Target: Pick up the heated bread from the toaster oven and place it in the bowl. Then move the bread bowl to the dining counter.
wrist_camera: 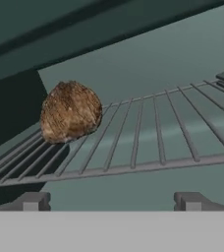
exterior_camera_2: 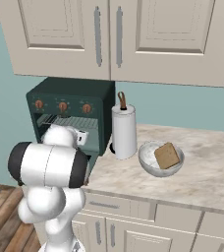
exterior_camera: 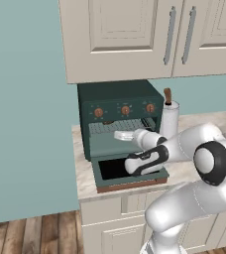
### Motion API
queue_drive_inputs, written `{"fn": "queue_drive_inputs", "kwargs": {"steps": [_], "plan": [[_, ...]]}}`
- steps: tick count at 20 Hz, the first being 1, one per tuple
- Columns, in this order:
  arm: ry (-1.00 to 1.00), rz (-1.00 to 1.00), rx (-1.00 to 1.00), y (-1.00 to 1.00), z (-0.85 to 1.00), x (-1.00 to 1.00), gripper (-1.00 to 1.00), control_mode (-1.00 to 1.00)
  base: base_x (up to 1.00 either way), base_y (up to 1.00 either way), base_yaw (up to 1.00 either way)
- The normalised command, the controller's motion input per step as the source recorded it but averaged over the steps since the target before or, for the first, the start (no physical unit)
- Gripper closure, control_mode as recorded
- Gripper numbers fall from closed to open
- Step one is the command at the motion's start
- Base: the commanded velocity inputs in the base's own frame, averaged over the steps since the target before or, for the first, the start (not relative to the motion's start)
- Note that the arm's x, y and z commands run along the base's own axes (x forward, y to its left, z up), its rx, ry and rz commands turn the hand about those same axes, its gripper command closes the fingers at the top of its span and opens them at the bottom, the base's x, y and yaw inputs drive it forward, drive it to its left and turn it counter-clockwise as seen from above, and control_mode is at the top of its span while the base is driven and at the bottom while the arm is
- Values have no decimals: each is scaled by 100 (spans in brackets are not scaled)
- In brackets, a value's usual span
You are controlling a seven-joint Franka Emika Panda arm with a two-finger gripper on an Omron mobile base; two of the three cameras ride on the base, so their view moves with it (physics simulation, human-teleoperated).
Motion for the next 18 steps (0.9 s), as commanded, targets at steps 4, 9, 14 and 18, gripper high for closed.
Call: {"fn": "queue_drive_inputs", "kwargs": {"steps": [4, 9, 14, 18], "plan": [[-5, -2, 3, 0, 0, 28, -100, -100, 0, 0, 0], [-10, -3, 5, 0, 3, 8, -100, -100, 0, 0, 0], [-6, 0, 4, 0, 2, 2, -100, -100, 0, 0, 0], [-6, 0, 10, 0, 2, 4, -100, -100, 0, 0, 0]]}}
